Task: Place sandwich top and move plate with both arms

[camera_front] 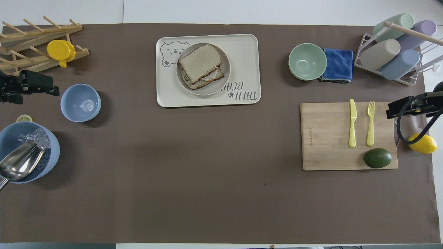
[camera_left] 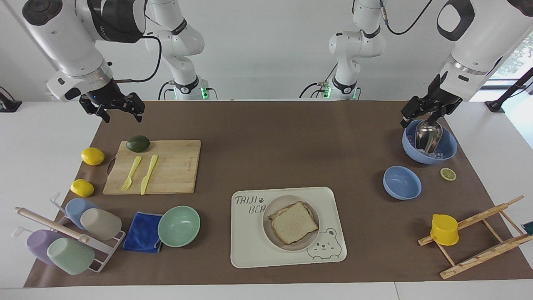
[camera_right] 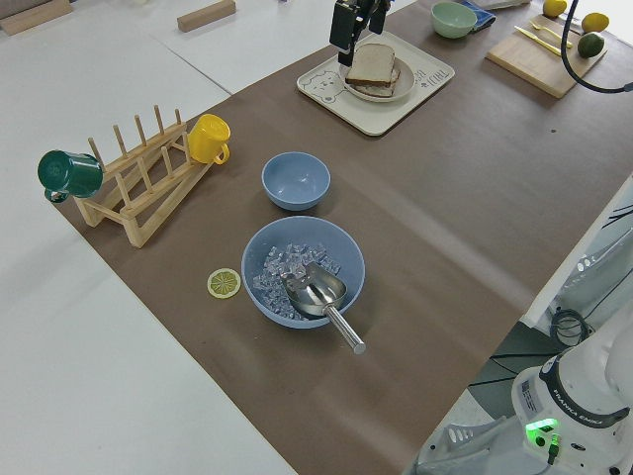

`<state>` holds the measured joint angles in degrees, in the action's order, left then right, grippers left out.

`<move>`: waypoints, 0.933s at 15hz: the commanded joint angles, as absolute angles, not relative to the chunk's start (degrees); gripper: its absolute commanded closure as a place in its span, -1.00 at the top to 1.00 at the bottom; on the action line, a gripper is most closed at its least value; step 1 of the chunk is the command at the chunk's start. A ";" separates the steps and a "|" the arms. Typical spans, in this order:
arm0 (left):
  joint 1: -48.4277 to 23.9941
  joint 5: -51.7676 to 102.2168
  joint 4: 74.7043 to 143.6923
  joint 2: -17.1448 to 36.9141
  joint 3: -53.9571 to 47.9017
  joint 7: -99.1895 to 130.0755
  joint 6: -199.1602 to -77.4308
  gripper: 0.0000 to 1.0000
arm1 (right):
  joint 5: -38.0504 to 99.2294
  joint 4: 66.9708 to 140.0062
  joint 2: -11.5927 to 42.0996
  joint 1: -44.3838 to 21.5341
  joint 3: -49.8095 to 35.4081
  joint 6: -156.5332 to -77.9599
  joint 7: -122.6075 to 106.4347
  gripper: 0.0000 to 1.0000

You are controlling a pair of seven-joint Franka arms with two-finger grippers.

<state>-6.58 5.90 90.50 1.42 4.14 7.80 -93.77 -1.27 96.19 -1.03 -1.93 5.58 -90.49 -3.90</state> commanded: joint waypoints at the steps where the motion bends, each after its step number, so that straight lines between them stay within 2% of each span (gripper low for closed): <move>1: -6.59 4.83 91.23 0.53 4.13 6.60 -91.68 1.00 | -1.23 97.47 -2.11 -1.67 5.36 -91.32 -5.01 1.00; 6: -5.98 0.62 91.50 -2.90 3.16 2.90 -85.97 1.00 | -1.23 97.38 -2.11 -1.58 5.36 -91.14 -5.01 1.00; 8: -3.44 -0.34 91.32 -3.69 -0.06 2.81 -83.24 1.00 | -1.23 97.38 -2.11 -1.58 5.36 -91.05 -5.01 1.00; 14: -3.34 -1.41 92.71 -2.99 -0.88 3.07 -86.83 1.00 | -1.14 97.38 -2.11 -1.49 5.36 -91.05 -5.01 1.00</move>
